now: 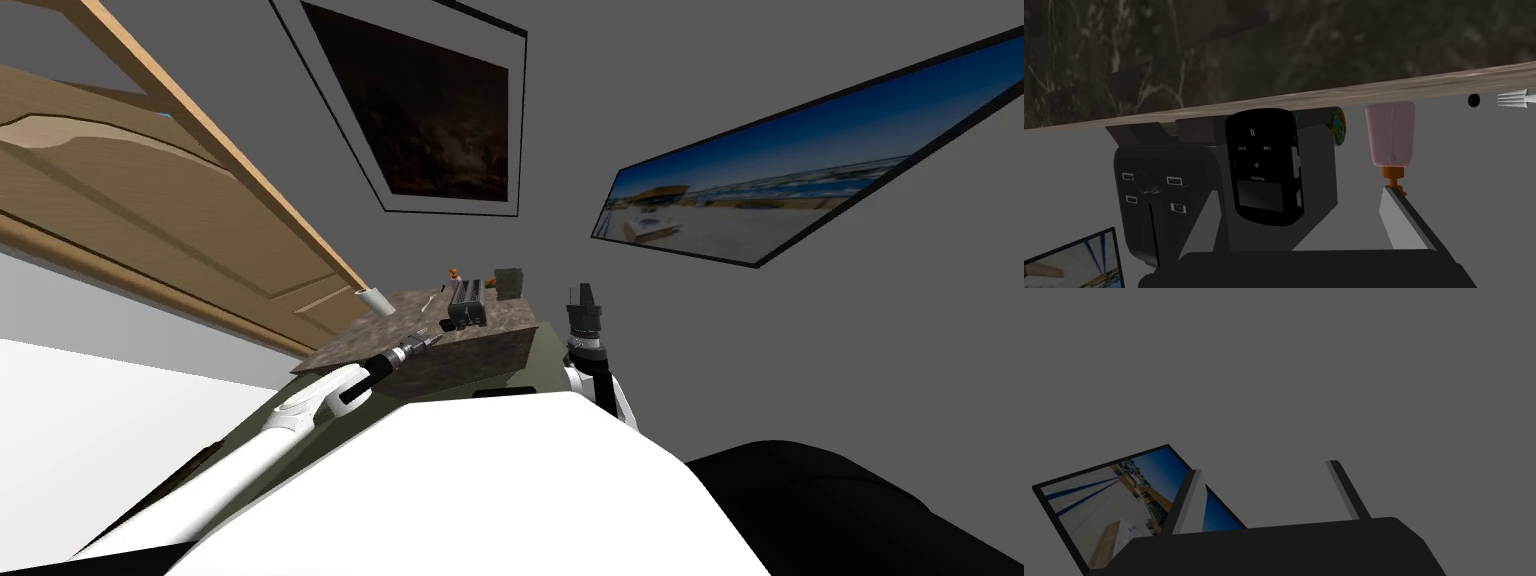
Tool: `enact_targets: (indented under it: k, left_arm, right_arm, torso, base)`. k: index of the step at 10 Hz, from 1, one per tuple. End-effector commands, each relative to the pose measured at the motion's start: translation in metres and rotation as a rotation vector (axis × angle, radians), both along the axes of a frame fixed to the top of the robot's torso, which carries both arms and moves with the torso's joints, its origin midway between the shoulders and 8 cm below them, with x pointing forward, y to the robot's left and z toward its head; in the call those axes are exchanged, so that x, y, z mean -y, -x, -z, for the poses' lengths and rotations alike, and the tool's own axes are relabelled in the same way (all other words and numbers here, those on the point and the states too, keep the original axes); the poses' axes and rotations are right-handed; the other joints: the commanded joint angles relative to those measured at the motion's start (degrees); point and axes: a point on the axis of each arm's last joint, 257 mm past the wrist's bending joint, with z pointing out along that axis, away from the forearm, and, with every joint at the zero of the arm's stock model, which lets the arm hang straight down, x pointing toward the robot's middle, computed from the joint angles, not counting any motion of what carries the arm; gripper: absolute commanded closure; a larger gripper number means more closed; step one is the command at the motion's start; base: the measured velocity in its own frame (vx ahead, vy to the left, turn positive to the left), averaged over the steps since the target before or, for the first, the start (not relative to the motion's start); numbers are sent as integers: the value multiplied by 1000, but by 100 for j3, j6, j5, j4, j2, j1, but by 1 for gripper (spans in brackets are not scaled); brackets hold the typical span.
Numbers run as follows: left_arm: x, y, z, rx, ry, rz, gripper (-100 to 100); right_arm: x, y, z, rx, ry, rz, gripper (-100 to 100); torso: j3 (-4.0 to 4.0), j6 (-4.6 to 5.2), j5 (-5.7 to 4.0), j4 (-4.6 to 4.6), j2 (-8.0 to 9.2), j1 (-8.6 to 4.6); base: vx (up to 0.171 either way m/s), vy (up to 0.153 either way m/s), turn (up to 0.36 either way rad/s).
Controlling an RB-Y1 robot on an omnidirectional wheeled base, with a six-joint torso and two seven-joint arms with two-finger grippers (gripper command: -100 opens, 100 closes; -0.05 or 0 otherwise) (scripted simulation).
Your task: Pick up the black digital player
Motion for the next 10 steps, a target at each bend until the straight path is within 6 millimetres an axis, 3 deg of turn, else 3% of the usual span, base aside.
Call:
enact_targets:
  k: [1,3,8,9,10]
  left_arm:
    - [-14,10,5,-31,-40,32,-100]
    - [-23,17,10,-53,-67,51,-100]
    - [-86,67,32,-195,-215,137,-100]
    - [-87,68,33,-197,-215,137,-100]
    - [-102,81,36,-232,-245,151,-100]
  right_arm:
    - [0,0,0,0,0,0,0]
    - [0,0,0,0,0,0,0]
    - [0,0,0,0,0,0,0]
    - [0,0,0,0,0,0,0]
    - [0,0,0,0,0,0,0]
  torso:
    - [0,0,0,0,0,0]
    - [2,-2,-3,1,2,-10]
    - [-6,-1,-5,-2,-12,-19]
    - [-7,-1,-4,-3,-14,-22]
    - [-9,-6,-5,-3,-18,-21]
  base:
    - [-80,21,-265]
    - [-58,12,-139]
    - [-40,-8,-251]
    - [-17,-19,-72]
    - [-6,-26,-184]
